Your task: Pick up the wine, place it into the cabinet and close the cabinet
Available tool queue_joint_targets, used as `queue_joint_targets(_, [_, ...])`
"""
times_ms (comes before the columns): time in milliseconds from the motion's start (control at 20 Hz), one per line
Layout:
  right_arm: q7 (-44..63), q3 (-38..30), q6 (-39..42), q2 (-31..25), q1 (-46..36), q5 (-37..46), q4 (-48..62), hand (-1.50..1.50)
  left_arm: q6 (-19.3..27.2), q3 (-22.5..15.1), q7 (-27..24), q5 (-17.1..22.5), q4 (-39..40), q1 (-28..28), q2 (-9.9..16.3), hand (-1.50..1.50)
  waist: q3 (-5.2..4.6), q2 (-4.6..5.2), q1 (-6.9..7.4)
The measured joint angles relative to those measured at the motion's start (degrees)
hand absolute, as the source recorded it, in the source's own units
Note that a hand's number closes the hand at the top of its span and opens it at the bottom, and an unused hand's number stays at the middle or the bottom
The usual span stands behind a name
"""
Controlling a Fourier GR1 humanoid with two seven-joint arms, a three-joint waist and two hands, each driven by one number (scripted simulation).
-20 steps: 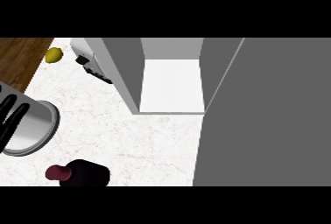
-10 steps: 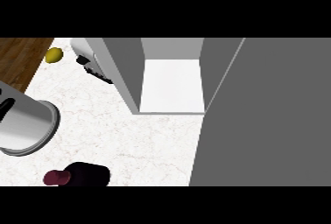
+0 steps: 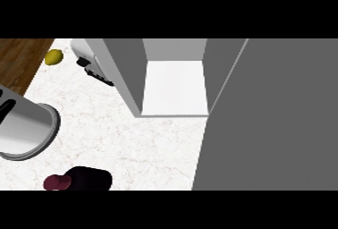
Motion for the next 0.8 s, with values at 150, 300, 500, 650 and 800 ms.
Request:
queue_joint_targets(150, [0.7,0.6,-1.4,-0.5,-1.2,0.4,0.0,-1.5,0.0,-0.4,0.0,0.0,0.2,0.1,-0.4,-1.5,0.01,0.03,-0.06])
queue_joint_targets(300, [1.2,0.7,-2.3,-1.5,-2.1,0.7,-0.1,-1.5,-1.4,-1.0,-2.0,-0.4,0.8,1.3,-1.6,-1.5,0.0,0.07,-0.14])
queue_joint_targets(500, [1.7,1.4,-3.8,-2.7,-2.6,1.2,-0.2,-1.5,-3.0,-1.6,-3.9,-1.3,1.4,3.2,-2.6,-1.5,0.0,0.05,-0.21])
queue_joint_targets(650, [1.9,2.2,-4.8,-3.7,-2.6,1.5,-0.3,-1.5,-5.4,-1.2,-5.9,-1.2,2.1,5.3,-3.3,-1.5,-0.01,0.04,-0.26])
queue_joint_targets(800, [2.4,3.0,-5.9,-4.3,-3.4,1.7,-0.3,-1.5,-8.0,-1.7,-8.7,-2.1,3.2,7.7,-4.8,-1.5,-0.01,0.07,-0.21])
